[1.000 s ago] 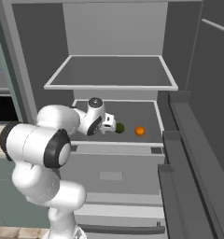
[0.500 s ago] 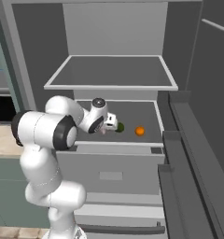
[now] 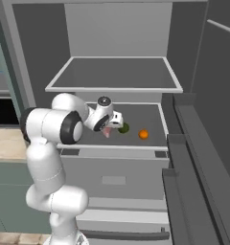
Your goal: Open the fridge, remove the tangerine, lime, and steak, and place them on any counter.
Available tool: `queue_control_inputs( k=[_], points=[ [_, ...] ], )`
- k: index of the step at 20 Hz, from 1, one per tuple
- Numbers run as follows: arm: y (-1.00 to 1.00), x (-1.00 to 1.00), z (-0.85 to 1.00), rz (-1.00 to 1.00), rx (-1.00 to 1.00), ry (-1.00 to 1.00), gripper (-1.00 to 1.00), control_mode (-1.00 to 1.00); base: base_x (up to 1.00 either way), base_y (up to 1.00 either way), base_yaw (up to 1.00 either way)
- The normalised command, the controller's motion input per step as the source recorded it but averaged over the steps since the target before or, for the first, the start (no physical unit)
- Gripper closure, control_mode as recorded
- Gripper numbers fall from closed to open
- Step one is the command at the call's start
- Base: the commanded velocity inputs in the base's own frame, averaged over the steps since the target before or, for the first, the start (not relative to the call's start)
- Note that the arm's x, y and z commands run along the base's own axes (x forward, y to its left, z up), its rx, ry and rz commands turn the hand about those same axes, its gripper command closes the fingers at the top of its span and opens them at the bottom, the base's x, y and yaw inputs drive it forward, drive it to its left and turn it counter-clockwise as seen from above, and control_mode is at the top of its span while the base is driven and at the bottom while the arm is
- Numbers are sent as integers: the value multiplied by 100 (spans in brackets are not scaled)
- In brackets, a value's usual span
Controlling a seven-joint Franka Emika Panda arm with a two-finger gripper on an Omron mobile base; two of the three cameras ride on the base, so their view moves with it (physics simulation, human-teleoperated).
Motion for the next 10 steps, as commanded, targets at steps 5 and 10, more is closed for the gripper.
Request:
queue_control_inputs(
  k=[5,10],
  points=[
    [-37,-43,-100,0,0,0,-100,-100,0,0,0],
    [-5,-47,-100,0,0,2,100,-100,0,0,0]
  ],
)
